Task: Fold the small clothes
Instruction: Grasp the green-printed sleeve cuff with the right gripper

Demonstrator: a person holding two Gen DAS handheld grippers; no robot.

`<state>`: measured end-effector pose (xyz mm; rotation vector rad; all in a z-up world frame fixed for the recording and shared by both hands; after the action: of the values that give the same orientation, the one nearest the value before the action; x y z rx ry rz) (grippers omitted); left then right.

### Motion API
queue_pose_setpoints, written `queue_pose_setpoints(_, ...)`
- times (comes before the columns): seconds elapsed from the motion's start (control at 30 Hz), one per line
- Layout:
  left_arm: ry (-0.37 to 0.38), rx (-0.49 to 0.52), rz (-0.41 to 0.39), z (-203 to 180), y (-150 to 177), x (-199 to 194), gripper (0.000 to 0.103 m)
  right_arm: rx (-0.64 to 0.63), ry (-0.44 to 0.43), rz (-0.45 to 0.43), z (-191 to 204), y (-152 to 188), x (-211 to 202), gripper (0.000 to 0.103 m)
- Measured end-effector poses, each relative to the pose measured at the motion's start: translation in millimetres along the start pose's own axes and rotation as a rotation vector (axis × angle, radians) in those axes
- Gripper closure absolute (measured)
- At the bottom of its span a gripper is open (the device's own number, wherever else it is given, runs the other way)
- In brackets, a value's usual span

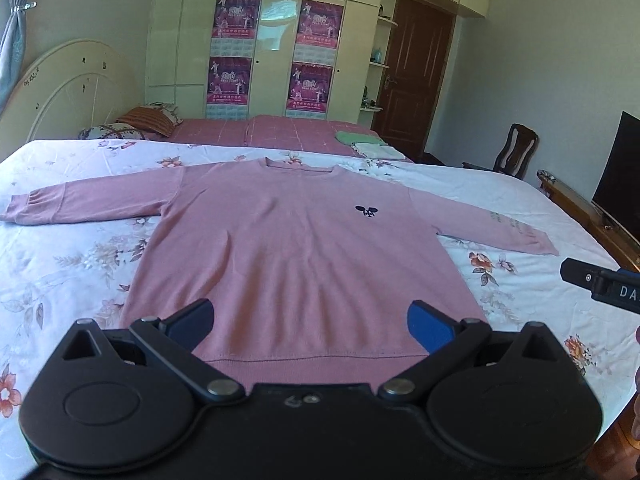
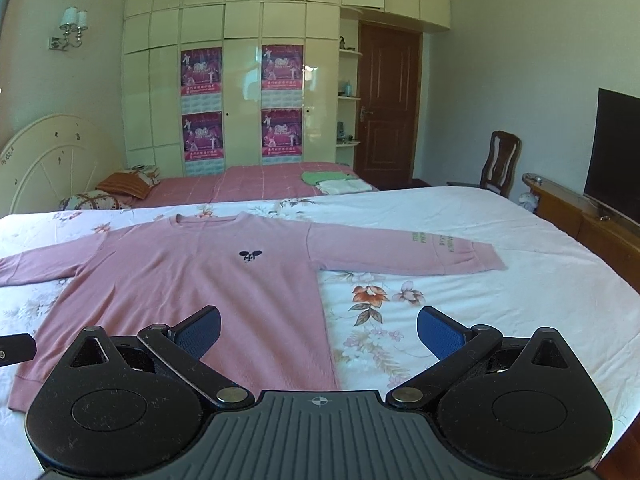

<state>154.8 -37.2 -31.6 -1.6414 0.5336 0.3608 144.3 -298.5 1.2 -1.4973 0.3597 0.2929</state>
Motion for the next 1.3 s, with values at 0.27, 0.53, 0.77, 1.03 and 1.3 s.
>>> queue_pose_setpoints(0.27, -0.025, -0.003, 0.014, -2, -15, 45, 0.025, 0.078, 0.014, 0.007, -46, -8, 34, 0.0)
queue_pose_setpoints(0.53, -0.071, 0.014, 0.004, -7, -39, 94, 0.023, 0.112, 0.04, 0.014, -83, -22, 78, 0.039)
queue_pose_setpoints(0.77, -0.083, 0.013, 0.014, -13, -49, 139, 0.014, 0.186, 0.065, 0.047, -124, -25, 133, 0.045)
queue_pose_setpoints(1.03, -0.152, 0.032, 0.077, -3, -47, 208, 0.015, 0.397, 0.122, 0.073, -218, -18, 224, 0.045)
queue_pose_setpoints(1.3, -0.193, 0.017, 0.11, 8, -51, 259, 0.015, 0.558, 0.233, 0.109, -309, 7, 285, 0.045)
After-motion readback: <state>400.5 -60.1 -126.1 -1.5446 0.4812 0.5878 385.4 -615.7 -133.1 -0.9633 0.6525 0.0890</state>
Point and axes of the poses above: each gripper's, at about its wrist camera, not at the fingertips, and x roughly the way its jaws point, z to its left, y to its underside, the point moved 9 cm from there along x, roughly the way its jaws point, and after that the axes turned 4 degrees about -z, right-handed, at the moved point
